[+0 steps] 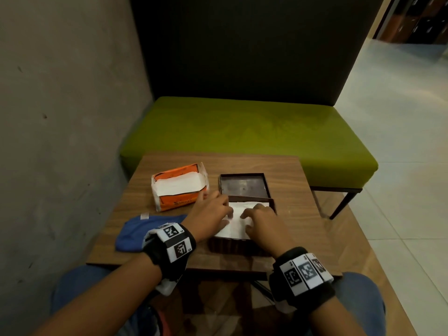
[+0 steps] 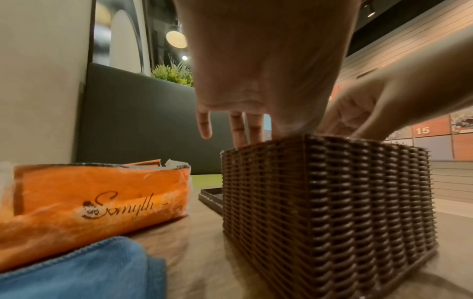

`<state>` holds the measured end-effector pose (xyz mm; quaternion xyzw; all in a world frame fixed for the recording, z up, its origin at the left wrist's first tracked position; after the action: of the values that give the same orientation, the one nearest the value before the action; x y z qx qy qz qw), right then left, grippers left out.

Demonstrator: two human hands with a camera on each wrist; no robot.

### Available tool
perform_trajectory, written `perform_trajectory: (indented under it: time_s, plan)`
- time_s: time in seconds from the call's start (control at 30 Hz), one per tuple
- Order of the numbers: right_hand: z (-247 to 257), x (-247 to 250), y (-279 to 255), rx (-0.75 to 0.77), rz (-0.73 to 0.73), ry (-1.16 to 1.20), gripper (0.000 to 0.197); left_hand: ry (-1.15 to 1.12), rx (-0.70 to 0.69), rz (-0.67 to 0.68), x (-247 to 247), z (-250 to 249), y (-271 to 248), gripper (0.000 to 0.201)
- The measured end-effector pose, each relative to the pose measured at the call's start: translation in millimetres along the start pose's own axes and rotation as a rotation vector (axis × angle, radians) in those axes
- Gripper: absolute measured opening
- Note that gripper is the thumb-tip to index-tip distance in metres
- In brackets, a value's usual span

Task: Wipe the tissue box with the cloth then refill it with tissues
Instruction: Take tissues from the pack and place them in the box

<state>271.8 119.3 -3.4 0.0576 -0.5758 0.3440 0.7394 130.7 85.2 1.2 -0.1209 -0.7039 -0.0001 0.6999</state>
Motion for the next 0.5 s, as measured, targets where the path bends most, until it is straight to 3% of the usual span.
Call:
perform_trajectory:
  time_s: [0.1,0.23,0.4,0.5]
  plan:
    - [-1.1,-5.6,5.1,-0.047,0.1,-0.018,0.048,0.031,0.061,0.036,-3.7,4.0,5.9,0.031]
    - [1.9,-7.4,13.3,-0.096,0.233,0.0,0.048,0.118,0.102,0.123,-6.6,-1.3,10.3,0.025]
    - [7.0,0.1,12.7,-0.071,0.129,-0.02,0.041,0.106,0.068,-0.004,2.3,-3.7,9.0,0.02]
    - [8.2,-1.7,14.5,-0.11,0.205,-0.006,0.035,0.108,0.07,0.102,-2.8,-2.3,6.8,0.017]
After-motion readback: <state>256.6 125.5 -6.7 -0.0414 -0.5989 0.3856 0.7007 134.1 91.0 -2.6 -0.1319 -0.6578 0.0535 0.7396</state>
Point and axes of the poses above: each hand's wrist, its own y-axis towards the middle knuckle, its own x-axis out of the back of the hand, z = x × y, the point moved 3 cm from there along y, towards the middle knuckle, and after that the axes turned 8 degrees about z, right-handed, at the moved point
